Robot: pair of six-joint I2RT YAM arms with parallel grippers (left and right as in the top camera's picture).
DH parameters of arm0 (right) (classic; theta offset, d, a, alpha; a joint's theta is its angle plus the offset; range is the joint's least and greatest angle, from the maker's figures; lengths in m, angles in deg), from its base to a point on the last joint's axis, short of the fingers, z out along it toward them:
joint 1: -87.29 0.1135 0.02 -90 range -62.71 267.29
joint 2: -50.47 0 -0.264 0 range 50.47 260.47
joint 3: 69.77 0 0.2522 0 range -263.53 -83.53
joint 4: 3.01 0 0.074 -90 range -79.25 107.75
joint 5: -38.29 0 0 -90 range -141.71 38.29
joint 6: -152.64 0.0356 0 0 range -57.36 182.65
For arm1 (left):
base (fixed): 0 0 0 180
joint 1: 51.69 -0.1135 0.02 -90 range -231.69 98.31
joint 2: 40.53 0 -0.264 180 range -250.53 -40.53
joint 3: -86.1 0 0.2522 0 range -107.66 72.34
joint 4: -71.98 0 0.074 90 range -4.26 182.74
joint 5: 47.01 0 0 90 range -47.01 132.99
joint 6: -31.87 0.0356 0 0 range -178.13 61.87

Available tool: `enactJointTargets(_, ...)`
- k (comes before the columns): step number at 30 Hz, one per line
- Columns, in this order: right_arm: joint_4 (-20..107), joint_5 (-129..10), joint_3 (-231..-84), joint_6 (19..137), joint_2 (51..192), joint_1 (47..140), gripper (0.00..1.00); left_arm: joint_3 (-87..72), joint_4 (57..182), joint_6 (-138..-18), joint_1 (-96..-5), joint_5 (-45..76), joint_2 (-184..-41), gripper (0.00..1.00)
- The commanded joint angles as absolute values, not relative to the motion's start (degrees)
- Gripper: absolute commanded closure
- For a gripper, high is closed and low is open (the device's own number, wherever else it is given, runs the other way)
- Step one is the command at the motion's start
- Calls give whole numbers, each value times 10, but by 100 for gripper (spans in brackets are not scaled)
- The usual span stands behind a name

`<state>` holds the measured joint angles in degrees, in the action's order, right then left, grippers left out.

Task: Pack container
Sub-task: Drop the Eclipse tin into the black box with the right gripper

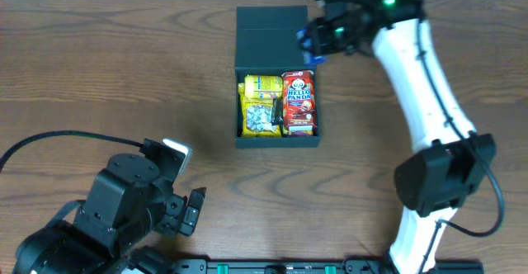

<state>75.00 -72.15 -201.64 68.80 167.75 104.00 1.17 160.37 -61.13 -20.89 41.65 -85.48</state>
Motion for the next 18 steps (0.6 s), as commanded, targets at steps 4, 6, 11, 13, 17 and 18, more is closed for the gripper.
enactJointTargets(4,752,-584,-1990,871,1694,1156,91,9,1605,-616,-210,415,-855,5)
enactJointTargets(6,753,-539,-1981,911,1696,1187,91,9,1605,-616,-210,415,-855,5)
enactJointTargets(11,742,-451,-1942,1021,1705,1255,89,9,1605,-616,-210,415,-855,5)
enactJointTargets(13,733,-432,-1923,1045,1709,1270,89,9,1605,-616,-210,415,-855,5)
enactJointTargets(17,721,-414,-1899,1070,1721,1279,89,9,1605,-616,-210,415,-855,5)
enactJointTargets(18,719,-414,-1895,1070,1724,1279,89,9,1605,-615,-210,415,-855,5)
